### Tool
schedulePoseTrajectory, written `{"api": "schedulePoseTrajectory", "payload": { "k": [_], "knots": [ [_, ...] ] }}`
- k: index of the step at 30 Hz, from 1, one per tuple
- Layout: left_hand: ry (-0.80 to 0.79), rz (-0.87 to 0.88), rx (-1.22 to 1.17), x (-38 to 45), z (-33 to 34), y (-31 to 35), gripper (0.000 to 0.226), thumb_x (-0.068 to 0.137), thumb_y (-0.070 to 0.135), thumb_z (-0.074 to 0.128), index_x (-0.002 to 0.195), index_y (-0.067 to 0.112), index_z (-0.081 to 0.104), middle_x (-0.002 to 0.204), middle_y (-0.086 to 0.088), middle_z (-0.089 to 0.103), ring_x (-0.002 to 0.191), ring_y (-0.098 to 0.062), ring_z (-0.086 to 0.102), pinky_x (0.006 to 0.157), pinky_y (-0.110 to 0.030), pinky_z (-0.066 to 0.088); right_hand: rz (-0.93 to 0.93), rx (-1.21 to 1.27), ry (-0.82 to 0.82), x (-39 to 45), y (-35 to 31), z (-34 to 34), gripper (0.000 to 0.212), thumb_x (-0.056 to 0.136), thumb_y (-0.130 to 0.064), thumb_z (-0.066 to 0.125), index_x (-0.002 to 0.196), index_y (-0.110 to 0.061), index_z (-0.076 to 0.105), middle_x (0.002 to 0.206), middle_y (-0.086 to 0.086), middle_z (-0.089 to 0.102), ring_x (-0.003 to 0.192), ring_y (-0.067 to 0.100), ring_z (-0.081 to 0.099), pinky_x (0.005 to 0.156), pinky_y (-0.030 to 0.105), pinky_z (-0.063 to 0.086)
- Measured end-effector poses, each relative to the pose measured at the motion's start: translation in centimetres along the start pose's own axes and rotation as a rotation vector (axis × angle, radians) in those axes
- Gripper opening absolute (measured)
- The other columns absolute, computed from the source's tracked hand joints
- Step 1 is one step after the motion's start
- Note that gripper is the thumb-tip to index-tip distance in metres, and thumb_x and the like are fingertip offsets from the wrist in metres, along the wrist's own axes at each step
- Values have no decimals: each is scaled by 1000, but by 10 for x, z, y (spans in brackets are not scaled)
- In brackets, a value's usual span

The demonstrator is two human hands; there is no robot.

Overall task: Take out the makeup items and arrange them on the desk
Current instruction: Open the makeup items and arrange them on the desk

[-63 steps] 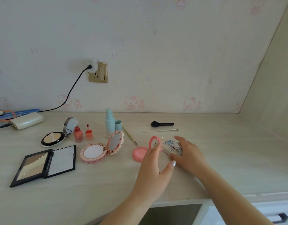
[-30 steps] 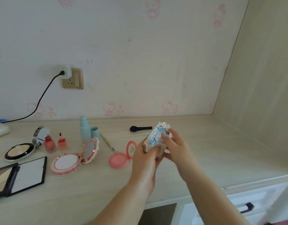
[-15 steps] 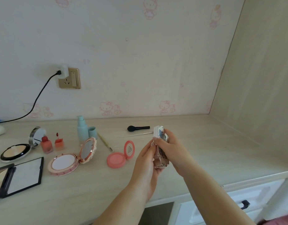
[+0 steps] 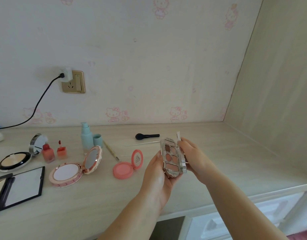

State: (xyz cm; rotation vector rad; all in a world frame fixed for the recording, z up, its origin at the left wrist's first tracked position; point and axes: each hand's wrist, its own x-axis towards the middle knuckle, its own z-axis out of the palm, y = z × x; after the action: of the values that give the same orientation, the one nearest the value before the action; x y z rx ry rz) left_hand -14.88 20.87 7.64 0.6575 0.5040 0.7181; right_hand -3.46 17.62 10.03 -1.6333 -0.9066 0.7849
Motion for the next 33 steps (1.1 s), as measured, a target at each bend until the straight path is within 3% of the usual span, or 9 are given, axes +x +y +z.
{"api": "schedulePoseTrajectory", "payload": {
  "k": [5, 11, 15, 20, 22, 25, 27, 30, 33],
  "knots": [
    [88, -28, -111, 8, -3, -2, 25, 100, 17, 39, 97, 10, 63, 88, -11, 74, 81, -26, 69, 67, -38, 60, 114, 8, 65, 11, 10, -26, 22, 91, -20, 40, 84, -11, 59, 77, 10, 47, 70, 21, 45, 55, 26, 50],
    [125, -14, 56, 15, -7, -6, 34, 93, -3, 37, 102, 12, 66, 77, -8, 68, 60, -18, 59, 57, -26, 51, 182, -144, 110, 34, 25, -37, 27, 86, -20, 44, 91, -5, 65, 75, 8, 54, 68, 20, 49, 59, 27, 46],
    [145, -11, 203, 18, -13, -5, 31, 93, 1, 39, 105, 7, 66, 96, -12, 72, 78, -19, 65, 76, -28, 51, 162, -246, 122, 51, 28, -32, 30, 85, -23, 43, 98, -4, 62, 75, 5, 49, 70, 19, 41, 61, 27, 32],
    [128, 19, 362, 23, -26, -1, 32, 87, -4, 43, 105, 5, 68, 105, -11, 73, 94, -20, 67, 76, -22, 50, 78, -351, 127, 66, 25, -19, 31, 90, -13, 39, 104, 11, 52, 77, 6, 41, 66, 18, 32, 55, 27, 19],
    [117, 32, 443, 25, -29, -2, 31, 82, 1, 49, 104, 11, 69, 108, -9, 72, 101, -20, 65, 84, -24, 49, 67, -366, 139, 70, 24, -16, 31, 92, -12, 38, 105, 11, 53, 77, 7, 41, 62, 17, 31, 54, 27, 18],
    [121, 45, 550, 24, -31, -4, 34, 66, 17, 53, 95, 16, 70, 101, -6, 72, 90, -17, 58, 101, -34, 42, 50, -393, 142, 77, 26, -12, 31, 93, -14, 38, 104, 10, 56, 77, 6, 43, 65, 17, 33, 60, 28, 23],
    [118, 60, 602, 23, -32, -3, 33, 60, 21, 52, 88, 16, 69, 91, -4, 69, 82, -14, 52, 99, -35, 43, 35, -423, 137, 81, 29, -10, 33, 92, -13, 38, 105, 12, 54, 76, 7, 42, 69, 18, 34, 66, 29, 23],
    [79, 64, 650, 22, -35, -3, 38, 58, 24, 52, 92, 17, 66, 84, 6, 65, 75, -9, 51, 81, -28, 43, 23, -463, 136, 85, 31, -8, 33, 91, -13, 38, 106, 11, 55, 76, 19, 47, 72, 18, 37, 68, 29, 25],
    [37, 27, 672, 25, -39, -4, 56, 57, 29, 60, 112, 19, 64, 106, 10, 70, 96, -7, 60, 93, -28, 43, 9, -522, 124, 86, 31, -5, 32, 91, -12, 38, 108, 9, 54, 77, 9, 45, 72, 17, 38, 67, 28, 26]
  ]
}}
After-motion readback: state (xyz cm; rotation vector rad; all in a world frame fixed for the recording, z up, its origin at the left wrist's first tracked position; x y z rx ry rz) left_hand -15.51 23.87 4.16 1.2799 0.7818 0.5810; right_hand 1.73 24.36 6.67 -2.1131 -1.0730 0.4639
